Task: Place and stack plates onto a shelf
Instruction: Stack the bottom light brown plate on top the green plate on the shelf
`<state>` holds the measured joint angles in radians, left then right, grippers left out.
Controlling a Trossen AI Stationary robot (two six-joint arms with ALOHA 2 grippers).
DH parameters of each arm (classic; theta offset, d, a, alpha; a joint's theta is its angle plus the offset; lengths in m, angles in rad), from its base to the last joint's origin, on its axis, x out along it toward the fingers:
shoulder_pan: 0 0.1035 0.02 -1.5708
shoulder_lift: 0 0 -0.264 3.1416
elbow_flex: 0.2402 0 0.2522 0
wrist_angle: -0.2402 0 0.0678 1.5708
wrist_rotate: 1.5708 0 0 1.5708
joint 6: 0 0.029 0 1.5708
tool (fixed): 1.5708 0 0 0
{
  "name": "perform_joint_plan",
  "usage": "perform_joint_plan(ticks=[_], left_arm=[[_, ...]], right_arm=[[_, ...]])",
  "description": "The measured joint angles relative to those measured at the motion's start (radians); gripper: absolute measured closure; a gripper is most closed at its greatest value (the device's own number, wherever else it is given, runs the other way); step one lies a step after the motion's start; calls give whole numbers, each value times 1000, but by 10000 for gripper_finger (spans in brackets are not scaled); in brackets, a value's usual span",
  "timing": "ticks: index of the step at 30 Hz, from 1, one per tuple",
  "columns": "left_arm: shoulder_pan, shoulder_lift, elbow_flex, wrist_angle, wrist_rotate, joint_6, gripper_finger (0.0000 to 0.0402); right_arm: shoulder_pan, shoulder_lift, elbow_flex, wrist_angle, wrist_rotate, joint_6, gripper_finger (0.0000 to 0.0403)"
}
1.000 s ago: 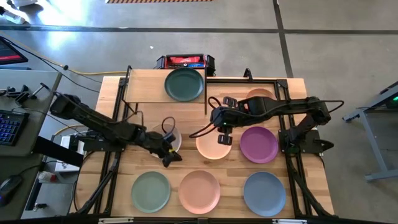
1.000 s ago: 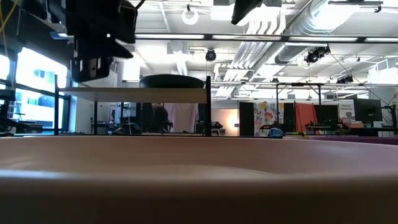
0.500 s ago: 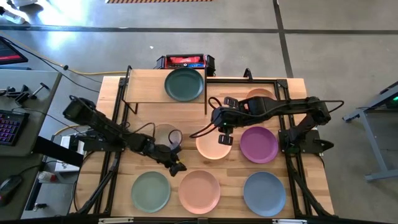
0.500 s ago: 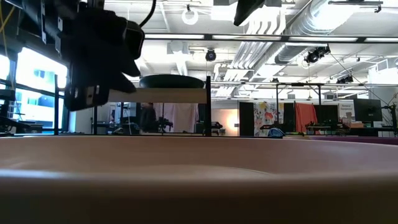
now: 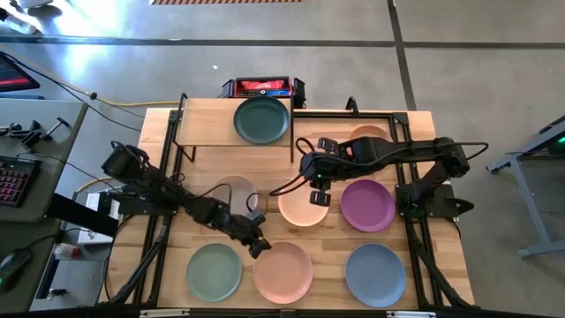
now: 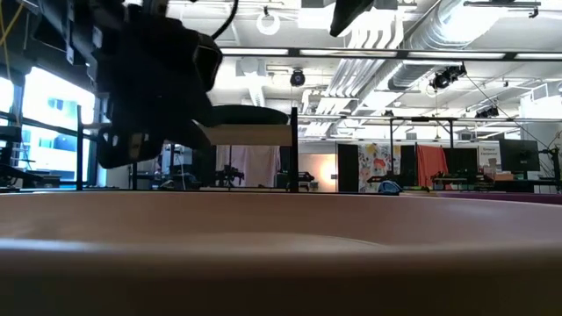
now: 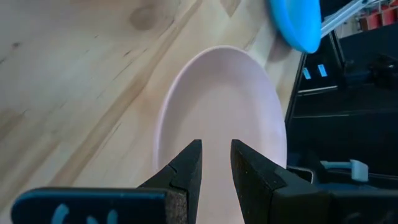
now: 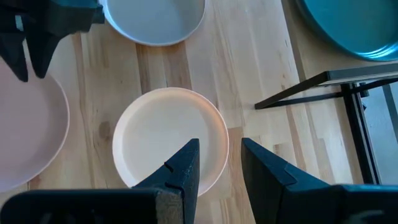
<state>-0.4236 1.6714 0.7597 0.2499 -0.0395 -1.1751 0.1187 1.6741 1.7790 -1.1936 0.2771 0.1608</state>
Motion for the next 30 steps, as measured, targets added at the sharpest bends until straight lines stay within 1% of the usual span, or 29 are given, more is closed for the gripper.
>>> perform_joint_plan(ticks=[7,15,22,30], left_arm=[[0,38,56,-108,-8,0,328],[0,36,66,-134,-56,-2,328],[0,36,66,-181,-51,-3,328],[-3,36,66,-182,-50,-3,328]], right_arm=[[0,0,0,-7,0,0,306],[0,1,0,-22,0,-3,306],[0,1,0,-24,0,-3,306],[0,1,0,-24,0,-4,306]])
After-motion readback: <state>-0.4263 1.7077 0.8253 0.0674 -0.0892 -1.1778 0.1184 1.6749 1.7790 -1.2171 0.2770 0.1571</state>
